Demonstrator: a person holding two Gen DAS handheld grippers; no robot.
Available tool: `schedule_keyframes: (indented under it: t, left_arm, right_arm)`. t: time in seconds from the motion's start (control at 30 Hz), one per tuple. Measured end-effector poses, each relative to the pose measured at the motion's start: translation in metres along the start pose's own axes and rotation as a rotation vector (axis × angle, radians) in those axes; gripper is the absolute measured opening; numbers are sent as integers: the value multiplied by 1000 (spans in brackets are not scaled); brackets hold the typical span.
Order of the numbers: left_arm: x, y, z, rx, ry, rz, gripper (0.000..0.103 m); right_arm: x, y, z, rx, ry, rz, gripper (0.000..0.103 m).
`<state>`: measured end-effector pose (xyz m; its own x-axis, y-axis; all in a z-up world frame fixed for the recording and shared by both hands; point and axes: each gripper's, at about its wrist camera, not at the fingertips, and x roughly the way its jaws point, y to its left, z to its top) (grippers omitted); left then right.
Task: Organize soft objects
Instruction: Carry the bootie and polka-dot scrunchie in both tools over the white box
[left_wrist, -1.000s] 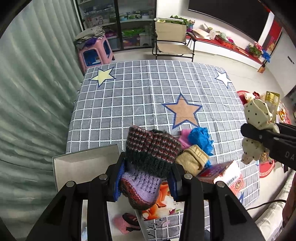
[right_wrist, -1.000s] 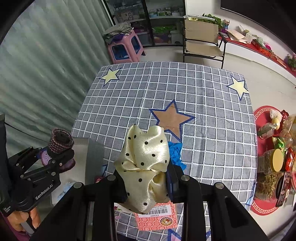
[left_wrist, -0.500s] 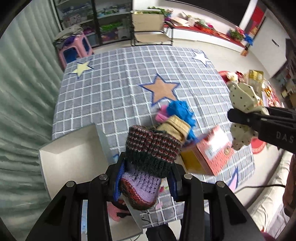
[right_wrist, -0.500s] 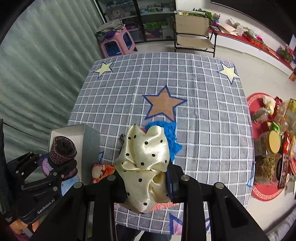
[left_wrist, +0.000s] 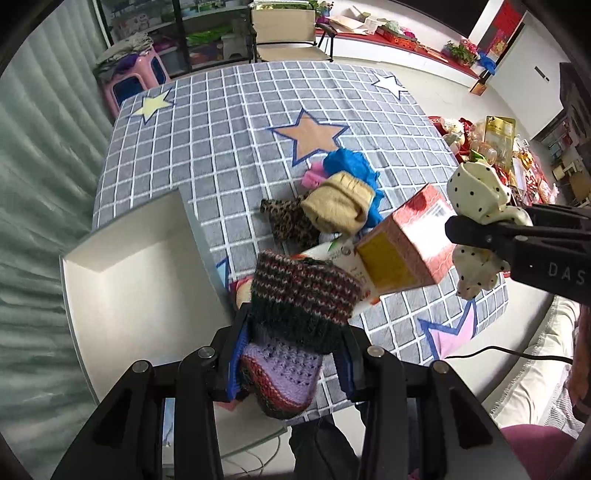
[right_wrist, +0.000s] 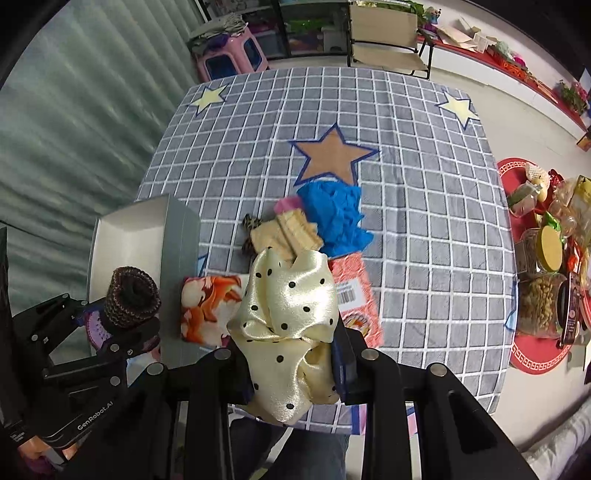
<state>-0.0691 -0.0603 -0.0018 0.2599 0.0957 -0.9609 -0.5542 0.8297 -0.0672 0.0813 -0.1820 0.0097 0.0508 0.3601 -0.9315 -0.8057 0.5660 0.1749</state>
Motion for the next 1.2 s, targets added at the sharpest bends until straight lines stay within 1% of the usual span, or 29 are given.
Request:
schedule_keyframes:
  t: [0.17, 0.3, 0.57, 0.8, 1.03, 1.2]
  left_arm:
    - [2, 18, -9, -47, 5, 9, 43]
    - [0, 40, -16, -110, -2, 28, 43]
    - [0, 91, -41, -272, 5, 76, 43]
    - [3, 128, -61, -385, 13, 115, 43]
    - [6, 152, -73, -454, 15, 151, 44]
    - [9, 161, -78, -490, 19, 157, 44]
  right_arm:
    - [7, 20, -6, -26, 29, 19, 31]
    - [13, 41, -6, -66, 44, 39, 31]
    - [29, 97, 0, -196, 89, 80, 32]
    - [42, 140, 5, -311, 123, 103, 32]
    - [54, 175, 13, -389, 148, 125, 32]
    - [62, 199, 18, -432, 162, 138, 32]
